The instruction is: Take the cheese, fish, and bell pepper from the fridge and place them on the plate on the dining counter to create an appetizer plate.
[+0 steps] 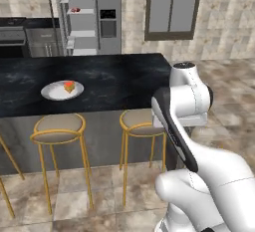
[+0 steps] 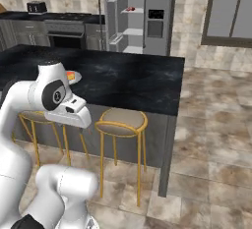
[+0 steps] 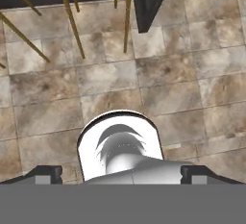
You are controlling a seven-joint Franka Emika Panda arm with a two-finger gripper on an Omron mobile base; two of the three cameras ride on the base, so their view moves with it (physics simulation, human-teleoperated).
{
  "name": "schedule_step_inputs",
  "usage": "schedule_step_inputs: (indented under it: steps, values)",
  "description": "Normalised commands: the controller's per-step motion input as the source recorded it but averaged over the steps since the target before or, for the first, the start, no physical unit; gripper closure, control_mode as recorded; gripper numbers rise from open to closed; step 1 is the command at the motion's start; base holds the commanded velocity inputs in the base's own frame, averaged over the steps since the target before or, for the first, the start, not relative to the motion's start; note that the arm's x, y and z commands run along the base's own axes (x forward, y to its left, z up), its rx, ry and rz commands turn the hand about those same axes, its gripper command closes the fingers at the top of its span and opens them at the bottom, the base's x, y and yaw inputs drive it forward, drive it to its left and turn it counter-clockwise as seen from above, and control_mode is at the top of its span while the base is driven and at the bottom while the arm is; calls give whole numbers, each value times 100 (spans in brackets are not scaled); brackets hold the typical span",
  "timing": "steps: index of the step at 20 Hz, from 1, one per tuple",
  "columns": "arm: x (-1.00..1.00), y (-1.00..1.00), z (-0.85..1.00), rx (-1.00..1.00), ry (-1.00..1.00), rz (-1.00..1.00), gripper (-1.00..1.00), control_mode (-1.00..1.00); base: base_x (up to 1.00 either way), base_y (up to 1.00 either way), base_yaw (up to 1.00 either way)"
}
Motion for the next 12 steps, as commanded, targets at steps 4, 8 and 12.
schedule_step_inputs:
  steps: [4,8,12]
  values:
    - [0,0,0,0,0,0,-100,100,-41,-100,-8]
    - [0,0,0,0,0,0,-100,100,-8,-100,0]
    - [0,0,0,0,0,0,-100,100,2,-100,10]
